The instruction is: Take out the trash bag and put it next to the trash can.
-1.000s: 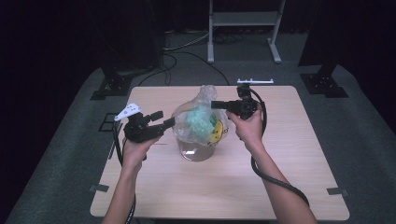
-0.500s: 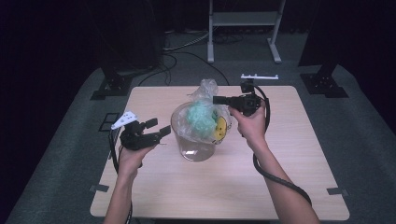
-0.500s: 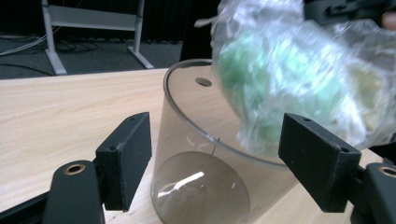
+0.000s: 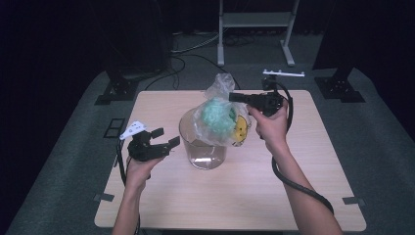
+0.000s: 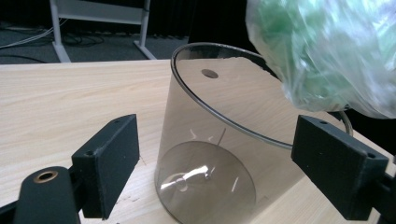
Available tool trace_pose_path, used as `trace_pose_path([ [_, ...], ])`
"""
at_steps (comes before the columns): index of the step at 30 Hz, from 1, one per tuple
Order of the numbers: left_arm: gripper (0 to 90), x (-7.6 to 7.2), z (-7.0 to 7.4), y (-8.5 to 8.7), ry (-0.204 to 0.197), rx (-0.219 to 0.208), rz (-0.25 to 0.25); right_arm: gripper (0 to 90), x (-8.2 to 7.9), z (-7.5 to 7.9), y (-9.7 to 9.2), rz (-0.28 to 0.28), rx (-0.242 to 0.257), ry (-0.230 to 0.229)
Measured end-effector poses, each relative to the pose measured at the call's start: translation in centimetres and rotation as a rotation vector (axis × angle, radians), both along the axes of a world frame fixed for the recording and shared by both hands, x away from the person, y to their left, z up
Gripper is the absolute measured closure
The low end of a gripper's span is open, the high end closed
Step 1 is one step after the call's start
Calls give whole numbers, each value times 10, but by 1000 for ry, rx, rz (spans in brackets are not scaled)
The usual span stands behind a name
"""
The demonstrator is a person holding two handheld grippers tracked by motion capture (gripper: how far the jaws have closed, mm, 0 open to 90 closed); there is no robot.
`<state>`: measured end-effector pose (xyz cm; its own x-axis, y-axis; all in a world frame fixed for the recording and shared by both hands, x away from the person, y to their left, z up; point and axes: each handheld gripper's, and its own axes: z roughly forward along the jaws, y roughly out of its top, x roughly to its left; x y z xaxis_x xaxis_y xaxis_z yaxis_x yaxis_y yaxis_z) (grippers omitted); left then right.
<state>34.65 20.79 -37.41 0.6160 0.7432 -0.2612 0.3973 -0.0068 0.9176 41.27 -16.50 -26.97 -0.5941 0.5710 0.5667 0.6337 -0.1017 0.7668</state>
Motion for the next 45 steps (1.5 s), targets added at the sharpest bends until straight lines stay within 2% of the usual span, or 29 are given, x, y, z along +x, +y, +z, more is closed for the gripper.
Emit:
trace_pose_path([
  [12,93,0,-5,1,14,11,11,900,-8,18,-28,-39,6,-32],
  [19,92,1,-6,2,18,3,13,900,-10,23,-45,-69,13,-36],
  [24,92,2,-4,-2,18,13,10,900,-12,24,-59,-91,15,-37],
  [35,92,3,-2,-10,6,25,-5,900,-13,14,-98,-166,32,-9],
  [45,92,1,-6,-1,14,20,9,900,-9,-7,-117,-212,34,24],
])
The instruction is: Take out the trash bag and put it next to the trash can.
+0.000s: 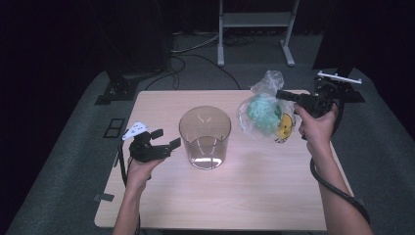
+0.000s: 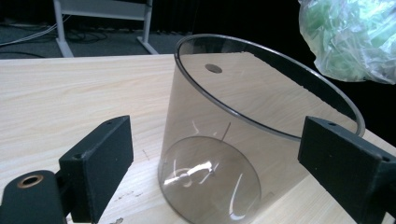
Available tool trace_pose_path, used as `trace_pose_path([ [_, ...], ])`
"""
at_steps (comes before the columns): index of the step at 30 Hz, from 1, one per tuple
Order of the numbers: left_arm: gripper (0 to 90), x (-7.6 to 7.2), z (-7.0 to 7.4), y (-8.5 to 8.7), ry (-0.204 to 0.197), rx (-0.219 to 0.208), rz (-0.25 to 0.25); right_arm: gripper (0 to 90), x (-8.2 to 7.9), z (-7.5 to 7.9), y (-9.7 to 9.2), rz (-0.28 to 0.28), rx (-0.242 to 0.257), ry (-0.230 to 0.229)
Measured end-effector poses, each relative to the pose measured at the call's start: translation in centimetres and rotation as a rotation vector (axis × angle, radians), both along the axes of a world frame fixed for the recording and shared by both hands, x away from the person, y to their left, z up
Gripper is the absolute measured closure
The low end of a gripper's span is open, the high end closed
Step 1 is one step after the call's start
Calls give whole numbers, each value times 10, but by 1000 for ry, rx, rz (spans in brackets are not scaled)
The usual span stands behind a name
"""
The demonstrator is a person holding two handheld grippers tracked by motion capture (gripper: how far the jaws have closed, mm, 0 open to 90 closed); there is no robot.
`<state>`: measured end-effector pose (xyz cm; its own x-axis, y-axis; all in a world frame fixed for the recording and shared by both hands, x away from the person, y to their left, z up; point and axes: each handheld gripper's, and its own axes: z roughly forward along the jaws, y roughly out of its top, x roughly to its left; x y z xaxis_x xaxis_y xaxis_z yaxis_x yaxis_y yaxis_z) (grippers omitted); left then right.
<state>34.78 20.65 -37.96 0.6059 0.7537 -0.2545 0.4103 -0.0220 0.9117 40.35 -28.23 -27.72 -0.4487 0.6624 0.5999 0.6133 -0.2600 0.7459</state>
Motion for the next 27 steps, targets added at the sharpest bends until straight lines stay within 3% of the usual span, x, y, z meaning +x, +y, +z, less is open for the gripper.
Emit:
trace_pose_path([
  [13,92,0,-3,-2,11,5,-16,900,3,-19,-14,-40,8,27],
  [27,92,-1,-4,-2,10,15,-18,900,14,-51,-11,-58,-9,81],
])
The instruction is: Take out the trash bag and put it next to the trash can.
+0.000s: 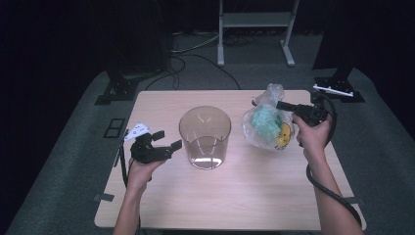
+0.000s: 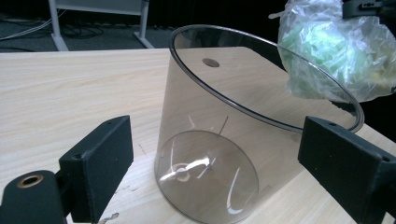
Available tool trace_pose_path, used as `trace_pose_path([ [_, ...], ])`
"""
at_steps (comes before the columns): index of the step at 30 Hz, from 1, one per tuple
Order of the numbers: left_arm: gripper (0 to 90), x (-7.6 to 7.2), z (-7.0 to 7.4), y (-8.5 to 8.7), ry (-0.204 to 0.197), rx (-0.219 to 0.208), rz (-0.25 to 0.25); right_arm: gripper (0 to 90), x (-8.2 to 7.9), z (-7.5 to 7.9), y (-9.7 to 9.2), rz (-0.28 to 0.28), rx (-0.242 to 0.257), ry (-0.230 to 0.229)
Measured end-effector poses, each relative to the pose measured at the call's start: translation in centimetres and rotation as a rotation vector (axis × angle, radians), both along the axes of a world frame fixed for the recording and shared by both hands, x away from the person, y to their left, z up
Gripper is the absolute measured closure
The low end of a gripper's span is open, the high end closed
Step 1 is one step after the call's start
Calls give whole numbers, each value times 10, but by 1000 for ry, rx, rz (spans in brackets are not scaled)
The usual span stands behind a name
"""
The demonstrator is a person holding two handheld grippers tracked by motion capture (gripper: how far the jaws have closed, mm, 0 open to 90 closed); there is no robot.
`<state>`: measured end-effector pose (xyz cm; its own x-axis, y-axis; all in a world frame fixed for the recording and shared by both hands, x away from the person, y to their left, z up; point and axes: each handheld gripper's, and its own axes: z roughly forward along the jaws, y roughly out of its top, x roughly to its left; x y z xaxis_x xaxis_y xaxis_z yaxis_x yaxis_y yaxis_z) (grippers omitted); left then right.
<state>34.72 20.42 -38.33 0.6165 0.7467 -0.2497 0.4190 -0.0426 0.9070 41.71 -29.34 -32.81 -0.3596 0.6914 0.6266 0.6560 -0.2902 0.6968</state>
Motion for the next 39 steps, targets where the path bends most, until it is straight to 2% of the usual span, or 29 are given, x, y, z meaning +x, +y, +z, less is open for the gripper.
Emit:
trace_pose_path([
  [21,92,1,-3,1,9,1,2,900,12,-33,14,8,-15,50],
  [30,92,1,-4,1,10,4,1,900,17,-51,29,28,-56,69],
  [39,92,1,-4,2,10,5,0,900,19,-69,38,49,-73,93],
])
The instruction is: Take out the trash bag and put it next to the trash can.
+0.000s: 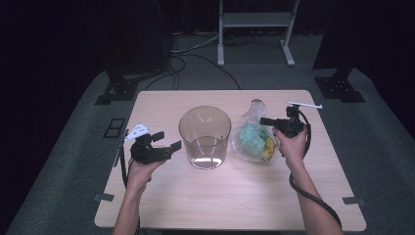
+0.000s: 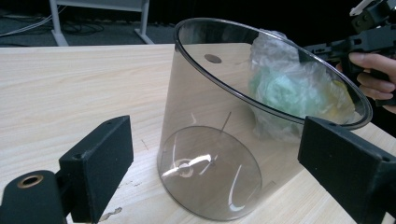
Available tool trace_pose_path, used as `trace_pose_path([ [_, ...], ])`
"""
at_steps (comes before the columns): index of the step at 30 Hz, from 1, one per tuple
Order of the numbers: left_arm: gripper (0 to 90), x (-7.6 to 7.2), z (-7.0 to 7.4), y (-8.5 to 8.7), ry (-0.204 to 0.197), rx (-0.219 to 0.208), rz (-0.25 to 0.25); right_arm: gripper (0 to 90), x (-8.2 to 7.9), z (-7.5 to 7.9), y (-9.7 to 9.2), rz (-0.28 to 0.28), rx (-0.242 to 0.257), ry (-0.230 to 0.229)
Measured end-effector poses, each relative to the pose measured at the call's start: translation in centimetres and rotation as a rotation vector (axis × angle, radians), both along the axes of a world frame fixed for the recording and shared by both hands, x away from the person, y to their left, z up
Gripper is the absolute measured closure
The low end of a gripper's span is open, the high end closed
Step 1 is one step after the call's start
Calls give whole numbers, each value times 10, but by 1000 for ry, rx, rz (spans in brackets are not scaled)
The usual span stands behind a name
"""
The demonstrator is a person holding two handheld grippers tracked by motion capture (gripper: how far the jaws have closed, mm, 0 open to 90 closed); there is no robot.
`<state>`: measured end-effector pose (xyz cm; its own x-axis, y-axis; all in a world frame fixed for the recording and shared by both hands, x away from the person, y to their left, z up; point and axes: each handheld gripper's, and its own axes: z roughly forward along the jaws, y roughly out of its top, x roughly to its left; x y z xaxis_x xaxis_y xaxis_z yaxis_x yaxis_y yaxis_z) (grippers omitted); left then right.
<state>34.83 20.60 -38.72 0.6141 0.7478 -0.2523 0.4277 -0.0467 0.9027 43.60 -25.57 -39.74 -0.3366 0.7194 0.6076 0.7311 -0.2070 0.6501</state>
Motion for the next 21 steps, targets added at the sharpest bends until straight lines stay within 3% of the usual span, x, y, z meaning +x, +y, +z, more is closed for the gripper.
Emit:
trace_pose_path([
  [11,92,0,-1,-1,5,-1,-1,888,-2,-13,0,10,-11,19],
  [14,92,0,-1,-1,4,0,-3,727,-2,-14,-1,23,-11,13],
  [15,92,0,-1,-1,4,0,-3,727,-2,-14,-1,23,-11,13],
  [16,92,0,-1,0,5,0,-4,599,-3,-11,-2,21,-33,-9],
  [17,92,0,-1,0,5,0,-4,599,-3,-11,-2,21,-33,-9],
  [19,92,0,-1,-1,6,4,-6,472,-5,-5,-5,12,-76,-39],
  [21,92,0,-1,-2,6,3,-8,446,-6,-2,-8,8,-91,-46],
])
